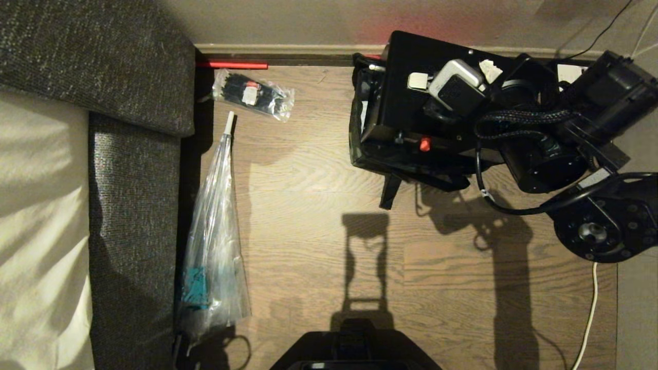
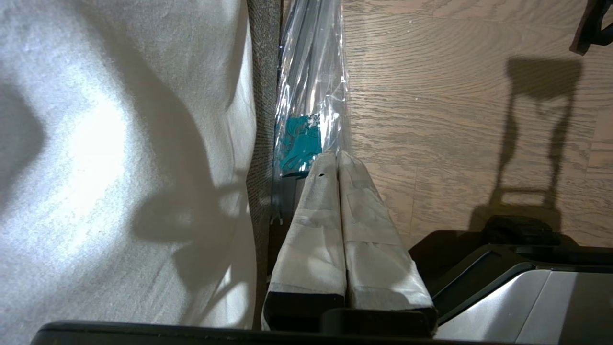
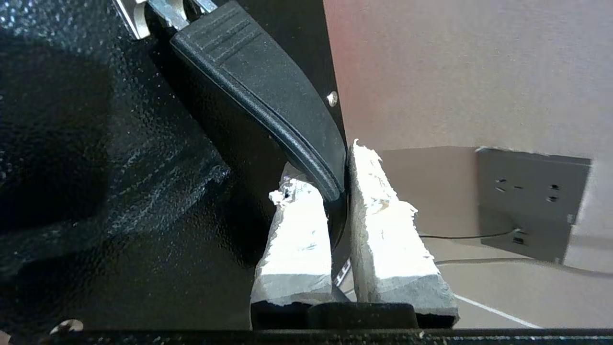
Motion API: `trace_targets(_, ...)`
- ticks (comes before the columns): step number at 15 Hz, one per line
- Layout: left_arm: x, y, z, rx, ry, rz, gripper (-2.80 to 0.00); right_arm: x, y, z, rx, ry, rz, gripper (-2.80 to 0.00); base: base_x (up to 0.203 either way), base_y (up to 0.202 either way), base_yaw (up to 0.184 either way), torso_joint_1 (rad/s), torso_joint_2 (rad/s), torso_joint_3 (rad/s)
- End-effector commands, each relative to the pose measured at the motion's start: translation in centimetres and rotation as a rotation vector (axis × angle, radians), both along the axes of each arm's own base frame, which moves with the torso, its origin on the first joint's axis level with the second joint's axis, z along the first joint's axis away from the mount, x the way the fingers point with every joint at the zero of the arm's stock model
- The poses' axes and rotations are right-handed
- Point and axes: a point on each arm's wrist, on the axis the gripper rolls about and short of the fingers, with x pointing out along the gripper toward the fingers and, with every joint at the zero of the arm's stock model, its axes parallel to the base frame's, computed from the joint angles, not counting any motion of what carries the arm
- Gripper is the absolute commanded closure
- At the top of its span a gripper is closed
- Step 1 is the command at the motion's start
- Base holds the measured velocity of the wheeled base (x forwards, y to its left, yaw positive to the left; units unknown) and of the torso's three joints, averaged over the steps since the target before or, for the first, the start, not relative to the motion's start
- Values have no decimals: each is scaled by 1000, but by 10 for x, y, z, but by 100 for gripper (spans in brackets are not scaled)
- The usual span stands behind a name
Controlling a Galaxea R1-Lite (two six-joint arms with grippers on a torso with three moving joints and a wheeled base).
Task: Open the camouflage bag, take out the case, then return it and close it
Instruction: Place the black box back
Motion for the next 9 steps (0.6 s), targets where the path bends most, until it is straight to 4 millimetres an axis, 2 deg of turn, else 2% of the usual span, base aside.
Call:
trace_targets(1, 0, 0, 0, 0, 1, 1, 0, 3, 2, -4, -10, 5, -6, 0, 0, 0, 0, 0, 0, 0)
trace_targets(9, 0, 0, 0, 0, 1, 1, 0, -12, -7, 13, -10, -1, -9, 0, 0, 0, 0, 0, 0, 0)
